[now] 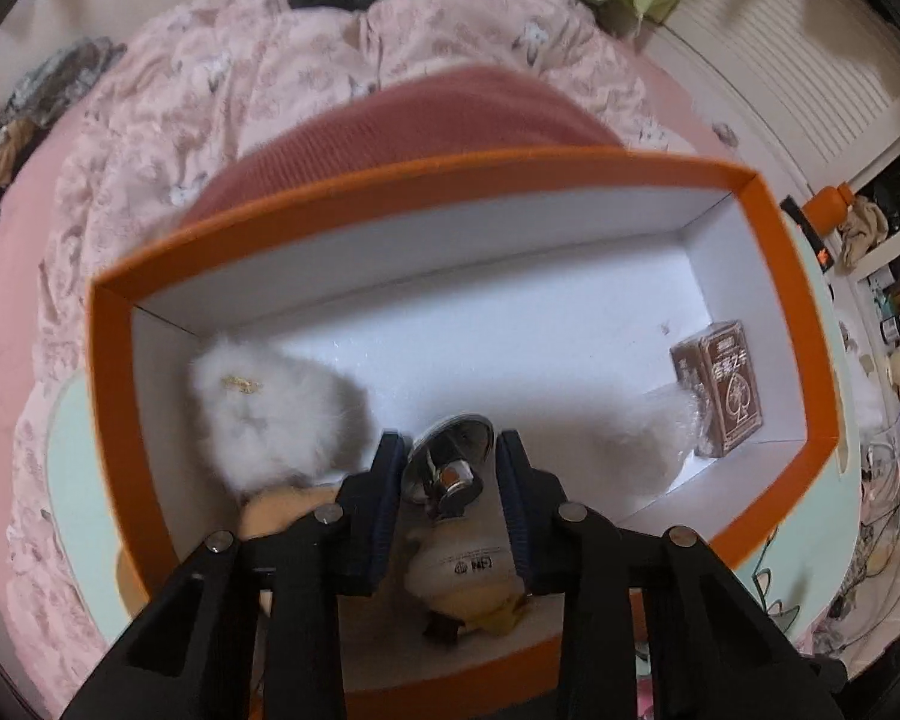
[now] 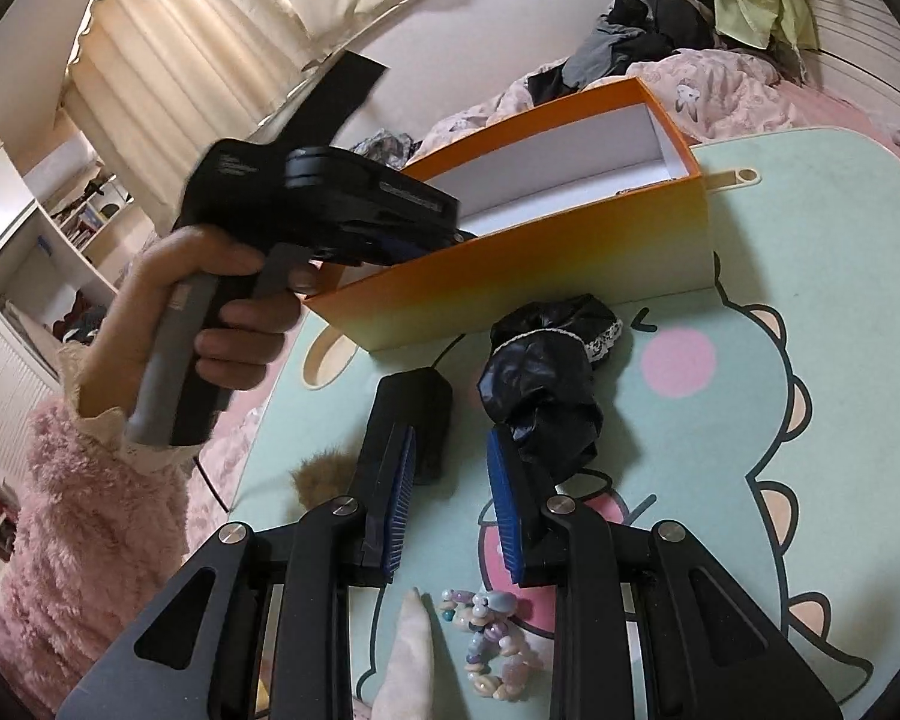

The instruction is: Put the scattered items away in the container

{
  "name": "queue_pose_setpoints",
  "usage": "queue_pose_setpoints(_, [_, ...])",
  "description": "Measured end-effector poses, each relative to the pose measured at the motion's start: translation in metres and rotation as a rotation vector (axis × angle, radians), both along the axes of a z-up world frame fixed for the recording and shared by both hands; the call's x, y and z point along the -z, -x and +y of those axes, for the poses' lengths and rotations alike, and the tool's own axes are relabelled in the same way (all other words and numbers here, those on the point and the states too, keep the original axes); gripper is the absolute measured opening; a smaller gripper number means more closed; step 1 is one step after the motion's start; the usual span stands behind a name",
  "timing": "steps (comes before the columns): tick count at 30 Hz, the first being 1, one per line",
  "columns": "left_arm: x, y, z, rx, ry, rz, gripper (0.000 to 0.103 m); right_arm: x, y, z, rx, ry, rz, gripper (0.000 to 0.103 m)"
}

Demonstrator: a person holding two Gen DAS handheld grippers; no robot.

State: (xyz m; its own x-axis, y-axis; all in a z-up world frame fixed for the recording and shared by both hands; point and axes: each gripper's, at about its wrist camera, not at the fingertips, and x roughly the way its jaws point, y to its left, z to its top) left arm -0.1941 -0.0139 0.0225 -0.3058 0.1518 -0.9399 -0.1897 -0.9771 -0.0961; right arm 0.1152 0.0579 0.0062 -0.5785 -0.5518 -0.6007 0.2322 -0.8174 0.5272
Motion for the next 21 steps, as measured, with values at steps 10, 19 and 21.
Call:
queue_pose_setpoints(10, [-0.061,-0.026,-0.021,-0.014,-0.141,0.179,0.024,0.003,-0.002,0.002,0.010,0.003,-0.012,0.026])
queue_pose_setpoints(19, [-0.069,-0.134,-0.058,-0.037,-0.176,0.322,0.024,0.004,-0.002,0.006,0.032,0.008,-0.017,0.026])
queue_pose_setpoints(21, [-0.048,-0.145,-0.070,-0.071,-0.185,0.298,0.024,0.002,-0.001,0.006,0.035,0.007,-0.014,0.026])
